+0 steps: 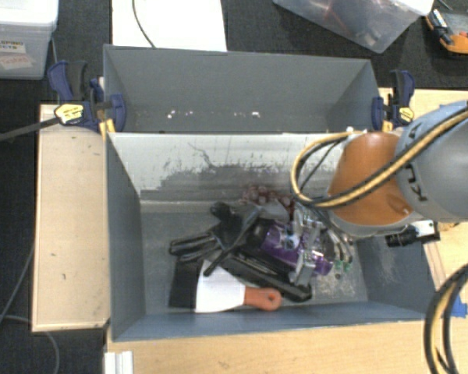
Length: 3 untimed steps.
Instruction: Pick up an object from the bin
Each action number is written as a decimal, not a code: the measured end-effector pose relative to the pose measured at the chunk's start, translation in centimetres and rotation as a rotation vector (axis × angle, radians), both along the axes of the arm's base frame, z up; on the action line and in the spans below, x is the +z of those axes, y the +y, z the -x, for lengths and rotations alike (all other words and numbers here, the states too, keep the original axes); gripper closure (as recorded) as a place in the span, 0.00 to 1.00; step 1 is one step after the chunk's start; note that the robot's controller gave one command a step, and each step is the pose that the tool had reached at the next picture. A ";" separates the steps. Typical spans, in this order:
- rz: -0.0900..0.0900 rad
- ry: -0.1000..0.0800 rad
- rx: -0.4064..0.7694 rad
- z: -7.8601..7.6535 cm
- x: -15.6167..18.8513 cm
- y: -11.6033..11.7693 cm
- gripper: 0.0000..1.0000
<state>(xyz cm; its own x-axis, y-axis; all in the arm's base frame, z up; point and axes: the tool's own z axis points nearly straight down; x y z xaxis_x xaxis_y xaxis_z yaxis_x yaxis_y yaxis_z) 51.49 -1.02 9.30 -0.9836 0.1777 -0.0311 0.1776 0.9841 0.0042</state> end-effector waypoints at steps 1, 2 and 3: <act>0.017 -0.018 0.338 -0.3 0.5 2.3 0.00; -0.001 -0.033 -0.038 -0.4 -1.1 1.3 0.00; 0.018 -0.045 0.280 -1.4 -0.9 3.7 0.00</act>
Offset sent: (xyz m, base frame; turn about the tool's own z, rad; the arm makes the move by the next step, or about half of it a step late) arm -0.0073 0.0105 -0.0230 0.0388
